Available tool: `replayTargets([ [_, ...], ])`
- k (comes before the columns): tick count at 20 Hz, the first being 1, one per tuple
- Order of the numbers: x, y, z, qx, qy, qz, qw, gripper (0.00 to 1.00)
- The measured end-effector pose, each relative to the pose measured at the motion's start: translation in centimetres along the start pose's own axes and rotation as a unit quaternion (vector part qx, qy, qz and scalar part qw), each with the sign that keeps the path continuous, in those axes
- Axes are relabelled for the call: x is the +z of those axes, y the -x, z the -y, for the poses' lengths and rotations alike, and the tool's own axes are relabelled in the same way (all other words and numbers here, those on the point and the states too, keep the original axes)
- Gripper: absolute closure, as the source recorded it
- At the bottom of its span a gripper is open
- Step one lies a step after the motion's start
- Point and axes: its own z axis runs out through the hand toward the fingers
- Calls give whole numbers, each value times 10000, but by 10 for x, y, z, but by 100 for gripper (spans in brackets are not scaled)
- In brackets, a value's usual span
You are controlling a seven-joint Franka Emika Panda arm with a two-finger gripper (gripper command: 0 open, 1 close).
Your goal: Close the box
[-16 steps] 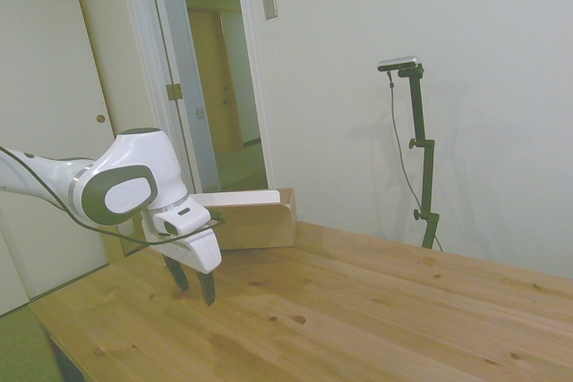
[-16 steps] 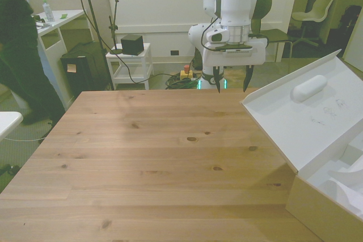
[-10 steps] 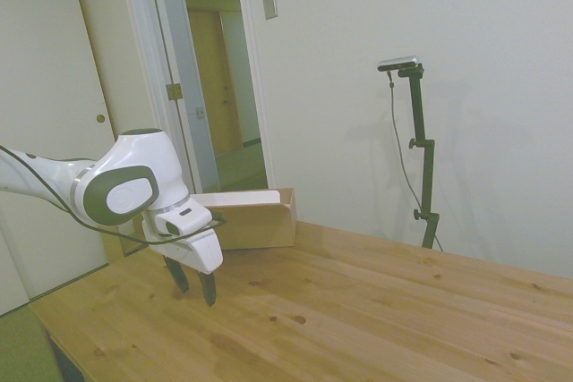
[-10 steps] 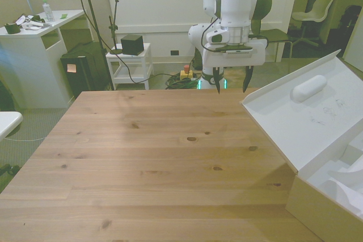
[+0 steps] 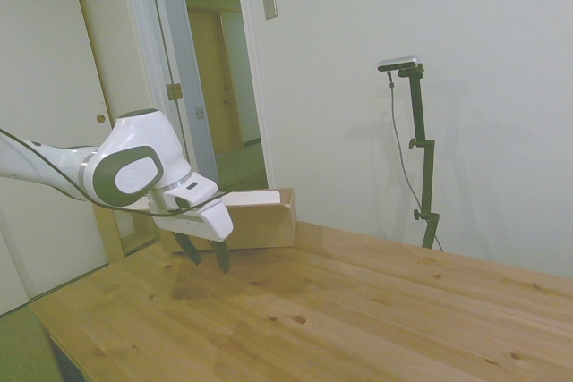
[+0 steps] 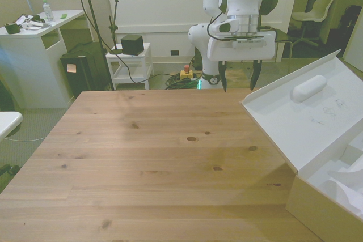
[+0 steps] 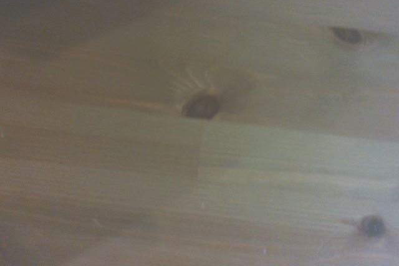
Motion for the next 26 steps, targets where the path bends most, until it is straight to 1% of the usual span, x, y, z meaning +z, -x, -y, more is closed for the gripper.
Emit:
replayTargets([
  [4,-11,-12,20,-304,-220,-230,9990,0],
  [8,-14,-23,36,-556,-389,-400,9969,0],
  [12,-15,-37,58,-759,-445,-539,9947,0],
  [17,-30,-52,95,-1018,-551,-753,9904,0],
  [19,-39,-58,112,-1053,-592,-814,9893,0],
  [22,-66,-61,148,-1096,-641,-945,9874,0],
  [24,-87,-67,171,-1028,-730,-990,9871,0],
  [26,-100,-83,184,-979,-760,-989,9873,0],
])
